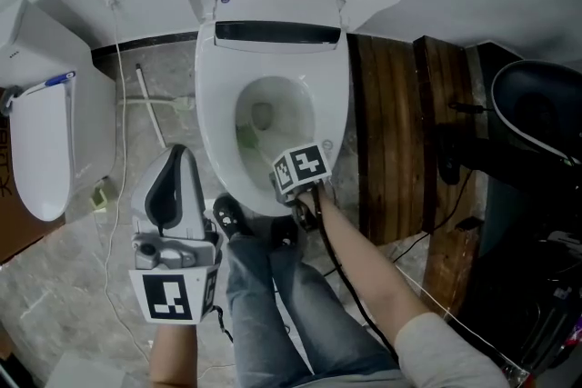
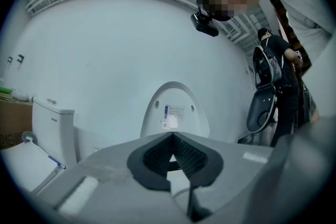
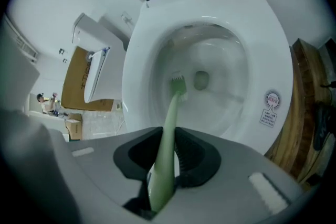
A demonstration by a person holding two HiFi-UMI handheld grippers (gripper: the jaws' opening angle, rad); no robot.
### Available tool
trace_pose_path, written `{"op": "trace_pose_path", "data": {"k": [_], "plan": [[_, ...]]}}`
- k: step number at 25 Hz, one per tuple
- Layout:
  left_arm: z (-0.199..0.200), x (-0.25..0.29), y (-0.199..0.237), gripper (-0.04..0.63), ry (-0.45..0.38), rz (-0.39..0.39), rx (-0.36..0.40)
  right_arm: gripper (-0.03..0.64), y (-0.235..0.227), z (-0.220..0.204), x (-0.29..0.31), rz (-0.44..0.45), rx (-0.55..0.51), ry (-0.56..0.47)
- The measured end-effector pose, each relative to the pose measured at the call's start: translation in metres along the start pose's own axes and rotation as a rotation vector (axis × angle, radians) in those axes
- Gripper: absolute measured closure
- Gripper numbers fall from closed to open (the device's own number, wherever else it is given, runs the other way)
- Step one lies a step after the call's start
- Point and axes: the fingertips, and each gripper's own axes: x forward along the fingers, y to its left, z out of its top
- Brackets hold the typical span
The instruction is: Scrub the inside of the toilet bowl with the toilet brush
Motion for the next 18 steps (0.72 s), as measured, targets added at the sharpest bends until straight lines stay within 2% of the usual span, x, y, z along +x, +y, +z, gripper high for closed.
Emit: {"op": "trace_pose_path", "data": {"k": [5, 12, 15, 18], "plan": [[-0.004, 0.009, 0.009, 0.592, 0.021, -0.019, 0.008, 0.541, 0.000, 0.022, 0.005, 0.020, 0.169, -0.104], [-0.002, 0.019, 0.030, 0.592, 0.024, -0.036, 0.018, 0.541, -0.014, 0.056, 0.012, -0.011, 0.346, -0.208], [-0.004, 0.023, 0.042, 0.592, 0.037, -0.031, 0.027, 0.541, -0.010, 0.064, 0.021, -0.015, 0.322, -0.184], [0.000, 0.028, 0.050, 0.592, 0.008, -0.049, 0.006, 0.541, 0.002, 0.065, 0.031, -0.006, 0.269, -0.147]]}}
